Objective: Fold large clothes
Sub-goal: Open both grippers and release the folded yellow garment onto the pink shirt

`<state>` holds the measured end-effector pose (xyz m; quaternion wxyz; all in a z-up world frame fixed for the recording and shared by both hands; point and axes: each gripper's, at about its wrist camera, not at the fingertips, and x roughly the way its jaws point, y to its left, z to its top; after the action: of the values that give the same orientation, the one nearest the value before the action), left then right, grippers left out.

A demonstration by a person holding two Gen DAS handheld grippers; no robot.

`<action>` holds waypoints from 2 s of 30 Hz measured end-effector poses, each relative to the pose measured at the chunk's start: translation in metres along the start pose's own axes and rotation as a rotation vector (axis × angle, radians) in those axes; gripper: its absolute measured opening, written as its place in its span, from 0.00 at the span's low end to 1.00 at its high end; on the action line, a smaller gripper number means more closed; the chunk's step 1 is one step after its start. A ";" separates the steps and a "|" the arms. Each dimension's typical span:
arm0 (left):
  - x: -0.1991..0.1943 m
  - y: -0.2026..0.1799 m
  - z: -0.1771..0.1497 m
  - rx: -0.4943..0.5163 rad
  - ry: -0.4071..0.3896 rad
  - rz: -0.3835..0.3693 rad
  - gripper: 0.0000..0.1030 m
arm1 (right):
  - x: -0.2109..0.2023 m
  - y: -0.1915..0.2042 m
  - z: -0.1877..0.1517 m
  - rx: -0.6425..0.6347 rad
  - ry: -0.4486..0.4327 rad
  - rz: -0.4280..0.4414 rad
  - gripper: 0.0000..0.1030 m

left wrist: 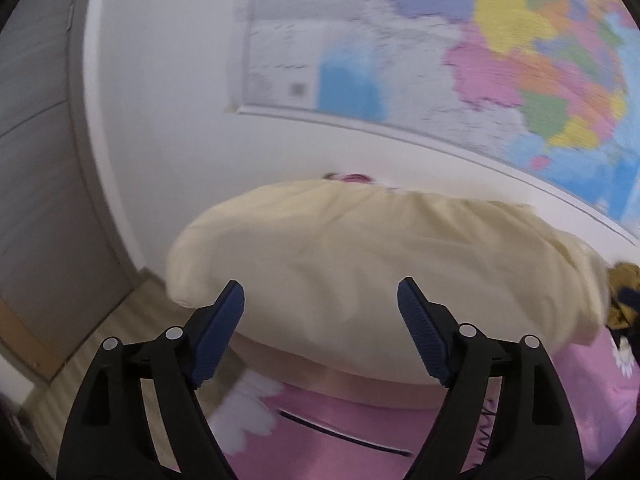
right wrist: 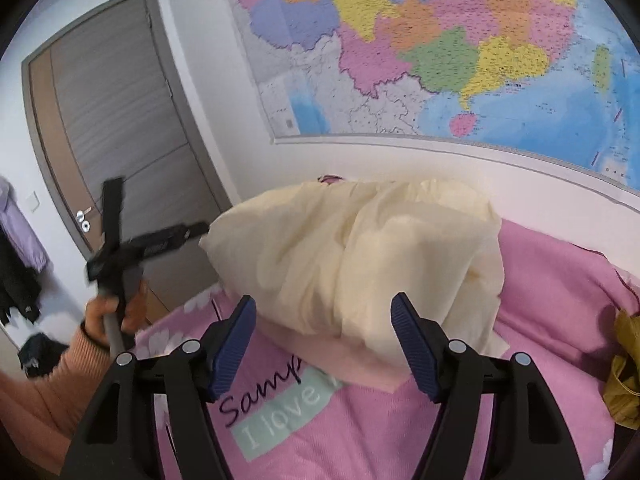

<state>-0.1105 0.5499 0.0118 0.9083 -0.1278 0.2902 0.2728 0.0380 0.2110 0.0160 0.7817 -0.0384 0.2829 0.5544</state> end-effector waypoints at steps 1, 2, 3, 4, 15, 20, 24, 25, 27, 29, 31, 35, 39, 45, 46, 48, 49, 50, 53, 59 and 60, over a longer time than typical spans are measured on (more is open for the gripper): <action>-0.002 -0.006 -0.001 0.013 0.000 -0.009 0.78 | 0.004 -0.002 0.002 0.007 -0.003 -0.013 0.67; -0.005 -0.015 -0.003 0.032 -0.002 -0.019 0.78 | 0.009 -0.006 0.004 0.016 -0.005 -0.023 0.67; -0.008 -0.023 -0.004 0.048 -0.006 -0.024 0.79 | 0.012 -0.005 0.004 0.027 -0.007 -0.032 0.67; -0.007 -0.030 -0.005 0.060 -0.007 -0.033 0.80 | 0.017 -0.009 0.004 0.046 -0.003 -0.034 0.67; -0.002 -0.070 -0.019 0.069 0.020 -0.119 0.82 | 0.051 -0.011 -0.007 0.036 0.054 -0.115 0.63; 0.013 -0.075 -0.025 0.074 0.053 -0.100 0.82 | 0.068 -0.014 -0.017 0.049 0.091 -0.115 0.65; 0.025 -0.076 -0.032 0.069 0.088 -0.087 0.82 | 0.075 -0.015 -0.022 0.057 0.106 -0.110 0.66; 0.025 -0.076 -0.033 0.073 0.086 -0.080 0.82 | 0.075 -0.015 -0.021 0.061 0.107 -0.109 0.66; 0.024 -0.077 -0.034 0.077 0.081 -0.072 0.82 | 0.075 -0.015 -0.020 0.066 0.106 -0.106 0.66; 0.024 -0.078 -0.033 0.077 0.082 -0.068 0.82 | 0.074 -0.015 -0.020 0.070 0.106 -0.106 0.66; 0.024 -0.078 -0.032 0.074 0.084 -0.068 0.82 | 0.072 -0.016 -0.021 0.075 0.100 -0.103 0.66; 0.022 -0.079 -0.033 0.069 0.085 -0.060 0.86 | 0.069 -0.014 -0.020 0.070 0.095 -0.110 0.66; 0.017 -0.082 -0.034 0.070 0.076 -0.049 0.92 | 0.066 -0.011 -0.021 0.063 0.086 -0.118 0.69; 0.009 -0.086 -0.038 0.073 0.058 -0.025 0.95 | 0.060 -0.002 -0.023 0.030 0.069 -0.138 0.73; 0.008 -0.086 -0.038 0.070 0.056 -0.019 0.95 | 0.058 0.001 -0.022 0.023 0.067 -0.141 0.74; 0.005 -0.086 -0.038 0.065 0.056 -0.023 0.95 | 0.055 0.005 -0.022 0.002 0.054 -0.151 0.78; 0.004 -0.086 -0.038 0.063 0.057 -0.018 0.95 | 0.054 0.008 -0.021 -0.008 0.049 -0.157 0.78; 0.003 -0.086 -0.038 0.062 0.057 -0.011 0.95 | 0.053 0.010 -0.021 -0.018 0.043 -0.167 0.79; -0.001 -0.087 -0.038 0.056 0.052 -0.002 0.95 | 0.049 0.015 -0.021 -0.039 0.030 -0.186 0.83; -0.010 -0.086 -0.043 0.039 0.051 0.017 0.95 | 0.043 0.020 -0.028 -0.046 0.001 -0.239 0.93; -0.011 -0.086 -0.043 0.038 0.053 0.020 0.95 | 0.043 0.020 -0.029 -0.043 0.000 -0.239 0.94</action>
<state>-0.0888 0.4575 -0.0097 0.8997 -0.1149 0.3206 0.2730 0.0183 0.2441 -0.0237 0.8412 -0.0887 0.2643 0.4633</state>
